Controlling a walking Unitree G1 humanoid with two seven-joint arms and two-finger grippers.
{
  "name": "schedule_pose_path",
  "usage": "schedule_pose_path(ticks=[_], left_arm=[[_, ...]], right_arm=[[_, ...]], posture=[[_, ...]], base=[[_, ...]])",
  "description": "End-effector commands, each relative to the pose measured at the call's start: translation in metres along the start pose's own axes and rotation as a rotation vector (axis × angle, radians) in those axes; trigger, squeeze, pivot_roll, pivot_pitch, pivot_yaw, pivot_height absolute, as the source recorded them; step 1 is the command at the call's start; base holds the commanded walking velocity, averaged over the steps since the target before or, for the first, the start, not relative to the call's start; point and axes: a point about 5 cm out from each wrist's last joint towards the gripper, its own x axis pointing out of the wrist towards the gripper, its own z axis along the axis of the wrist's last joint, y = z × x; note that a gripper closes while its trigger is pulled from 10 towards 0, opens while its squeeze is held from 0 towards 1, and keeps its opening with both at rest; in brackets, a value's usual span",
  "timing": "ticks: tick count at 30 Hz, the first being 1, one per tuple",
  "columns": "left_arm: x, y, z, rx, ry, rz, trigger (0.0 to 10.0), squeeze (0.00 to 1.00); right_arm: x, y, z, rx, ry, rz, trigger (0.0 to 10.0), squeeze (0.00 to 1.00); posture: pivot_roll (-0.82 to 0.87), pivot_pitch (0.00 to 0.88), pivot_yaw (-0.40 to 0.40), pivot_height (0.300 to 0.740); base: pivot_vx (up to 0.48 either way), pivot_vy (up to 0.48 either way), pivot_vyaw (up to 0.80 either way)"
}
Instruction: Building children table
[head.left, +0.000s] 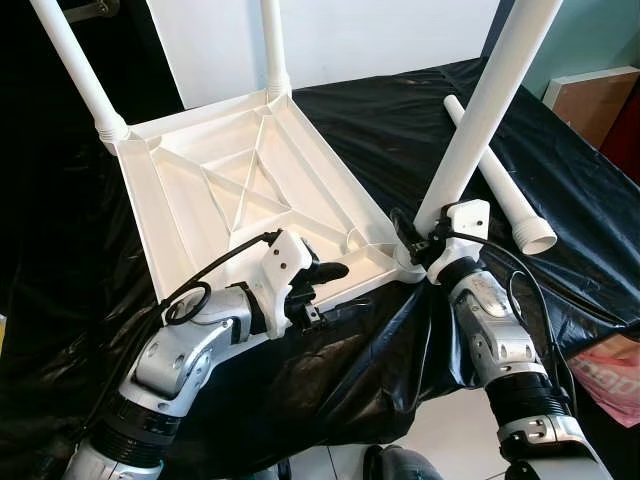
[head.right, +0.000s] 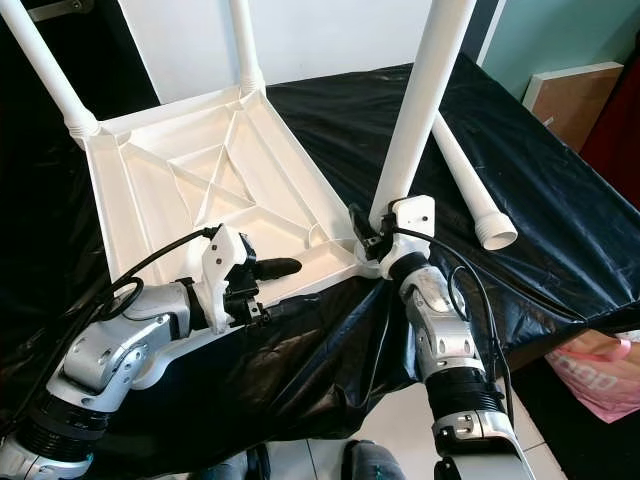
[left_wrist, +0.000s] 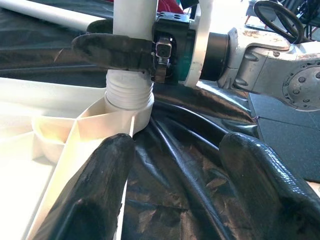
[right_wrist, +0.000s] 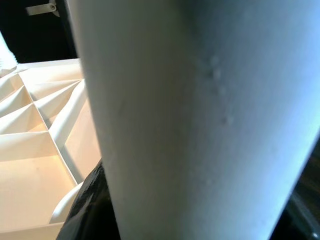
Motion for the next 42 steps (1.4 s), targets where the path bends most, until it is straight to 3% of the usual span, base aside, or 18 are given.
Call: schedule_pose_path(ticks=[1, 3, 9, 11, 14, 20, 31, 32, 42], left_arm=[[0.000, -0.007, 0.002, 0.007, 0.002, -0.074, 10.0, 0.00], [0.000, -0.007, 0.002, 0.007, 0.002, -0.073, 10.0, 0.00], [0.000, -0.007, 0.001, 0.007, 0.004, -0.071, 10.0, 0.00], [0.000, -0.007, 0.001, 0.007, 0.006, -0.072, 10.0, 0.00], [0.001, -0.008, 0.001, 0.008, 0.002, -0.074, 10.0, 0.00], [0.002, -0.008, 0.002, 0.008, -0.002, -0.074, 10.0, 0.00], [0.004, -0.008, 0.001, 0.008, -0.006, -0.069, 10.0, 0.00], [0.004, -0.009, 0.001, 0.007, -0.005, -0.070, 10.0, 0.00], [0.005, -0.010, 0.000, 0.005, -0.004, -0.076, 10.0, 0.00]], right_arm=[[-0.010, 0.005, -0.028, 0.047, 0.145, -0.031, 10.0, 0.00], [-0.010, 0.005, -0.028, 0.046, 0.144, -0.033, 10.0, 0.00], [-0.010, 0.009, -0.027, 0.069, 0.148, -0.215, 10.0, 0.00], [-0.012, 0.012, -0.025, 0.034, 0.138, -0.345, 10.0, 0.00], [-0.017, 0.022, -0.026, 0.054, 0.124, -0.549, 10.0, 0.00], [-0.014, 0.032, -0.026, 0.095, 0.136, -0.548, 10.0, 0.00], [-0.016, 0.030, -0.021, 0.100, 0.110, -0.567, 10.0, 0.00], [-0.015, 0.031, -0.019, 0.106, 0.097, -0.547, 10.0, 1.00], [-0.017, 0.028, -0.003, 0.113, -0.019, -0.417, 10.0, 1.00]], posture=[[0.00, 0.138, 0.006, 0.740], [0.00, 0.138, 0.006, 0.740], [0.00, 0.136, 0.002, 0.740], [-0.01, 0.135, -0.001, 0.740], [-0.01, 0.133, -0.007, 0.740], [-0.01, 0.131, -0.010, 0.740], [0.00, 0.124, -0.016, 0.740], [0.00, 0.123, -0.016, 0.740], [-0.01, 0.117, -0.014, 0.740]], base=[[0.000, 0.000, 0.00], [0.000, 0.000, 0.00], [0.000, 0.000, 0.00], [0.000, 0.000, 0.00], [0.000, 0.000, 0.00], [0.000, 0.000, 0.00], [0.000, 0.000, 0.00], [0.000, 0.000, 0.00], [0.000, 0.000, 0.00]])
